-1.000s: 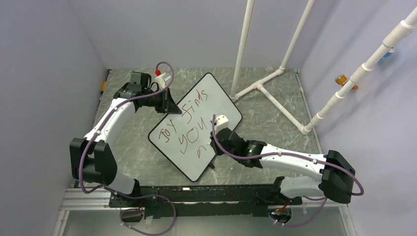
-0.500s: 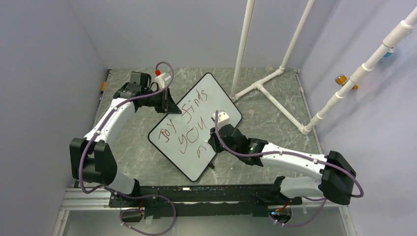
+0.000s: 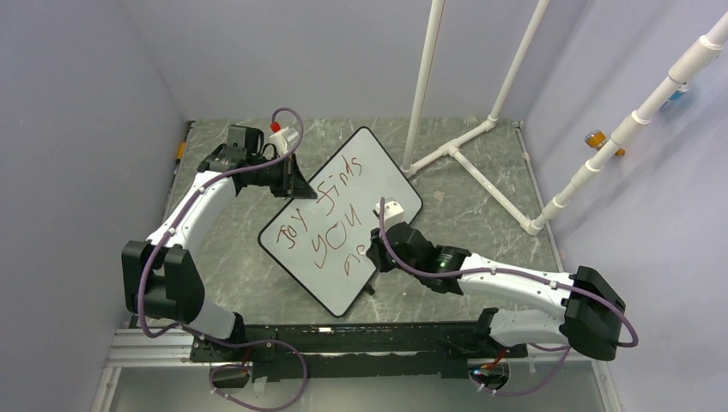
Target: Write a sentence on the whiteboard
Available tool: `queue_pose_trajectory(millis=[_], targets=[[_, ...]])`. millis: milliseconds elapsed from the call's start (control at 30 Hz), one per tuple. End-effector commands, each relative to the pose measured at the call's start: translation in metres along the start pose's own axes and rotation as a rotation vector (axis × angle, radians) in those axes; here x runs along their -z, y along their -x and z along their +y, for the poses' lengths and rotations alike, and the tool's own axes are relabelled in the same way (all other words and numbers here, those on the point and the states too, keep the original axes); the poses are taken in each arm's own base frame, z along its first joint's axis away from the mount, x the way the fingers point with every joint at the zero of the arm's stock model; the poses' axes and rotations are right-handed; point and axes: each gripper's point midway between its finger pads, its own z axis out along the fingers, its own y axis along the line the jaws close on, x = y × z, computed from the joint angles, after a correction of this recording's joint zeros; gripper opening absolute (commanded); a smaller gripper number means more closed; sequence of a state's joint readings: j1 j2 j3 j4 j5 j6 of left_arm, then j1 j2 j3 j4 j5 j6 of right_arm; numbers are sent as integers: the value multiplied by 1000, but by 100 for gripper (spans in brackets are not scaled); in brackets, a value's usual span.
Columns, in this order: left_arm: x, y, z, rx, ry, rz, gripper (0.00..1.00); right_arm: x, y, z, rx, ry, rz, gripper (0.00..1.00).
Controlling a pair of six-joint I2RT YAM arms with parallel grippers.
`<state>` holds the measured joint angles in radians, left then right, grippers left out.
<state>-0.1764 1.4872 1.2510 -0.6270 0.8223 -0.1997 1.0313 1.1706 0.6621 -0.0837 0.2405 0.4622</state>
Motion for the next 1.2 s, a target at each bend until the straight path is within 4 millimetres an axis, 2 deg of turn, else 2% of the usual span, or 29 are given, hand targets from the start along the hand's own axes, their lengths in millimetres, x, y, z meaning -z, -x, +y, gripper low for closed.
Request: queue_pose_trajectory(millis=[0, 200, 400, 567, 867, 1000, 1167], targets=[[8, 28, 3, -160, 68, -96, 0, -4, 12, -14, 27, -107, -4, 0], [8, 28, 3, -163, 70, -96, 0, -3, 34, -13, 56, -136, -28, 0], [8, 28, 3, -161, 70, -95, 0, 12, 49, -4, 34, -91, -62, 0], [8, 28, 4, -159, 70, -96, 0, 20, 58, -4, 24, -85, -99, 0], [8, 27, 5, -160, 74, -98, 0, 1, 66, -8, 9, -93, -113, 0], [7, 26, 6, -158, 72, -92, 0, -8, 65, -9, 9, -86, -113, 0], [5, 25, 7, -154, 70, -87, 0, -16, 43, -21, -13, -88, -76, 0]])
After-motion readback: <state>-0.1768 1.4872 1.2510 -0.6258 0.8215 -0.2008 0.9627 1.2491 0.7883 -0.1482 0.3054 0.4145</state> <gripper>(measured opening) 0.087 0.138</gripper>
